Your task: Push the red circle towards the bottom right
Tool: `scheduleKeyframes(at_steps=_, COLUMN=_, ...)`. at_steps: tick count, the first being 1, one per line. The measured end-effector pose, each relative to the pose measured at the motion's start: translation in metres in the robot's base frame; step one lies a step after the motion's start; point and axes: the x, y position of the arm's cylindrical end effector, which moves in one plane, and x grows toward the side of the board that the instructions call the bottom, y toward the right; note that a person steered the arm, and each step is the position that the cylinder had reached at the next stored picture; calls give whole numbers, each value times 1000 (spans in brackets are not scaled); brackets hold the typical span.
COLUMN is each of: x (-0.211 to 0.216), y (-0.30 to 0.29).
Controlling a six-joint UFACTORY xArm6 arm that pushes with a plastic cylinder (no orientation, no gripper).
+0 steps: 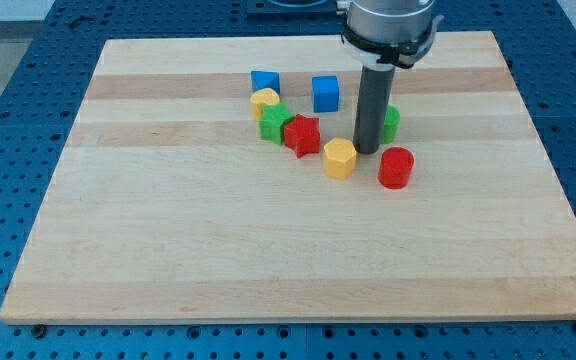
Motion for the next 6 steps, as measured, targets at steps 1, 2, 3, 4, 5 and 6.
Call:
scheduleKeyframes(at_steps=1, x=6, y=10)
scheduleKeyframes(at_steps=2, x=33, y=19)
scheduleKeyframes(at_steps=3, x=60, y=27)
scheduleKeyframes(at_steps=4, x=92, y=38)
scheduleKeyframes(at_steps=5, x=118, y=52)
scheduleKeyframes(at_steps=6, x=136, y=66)
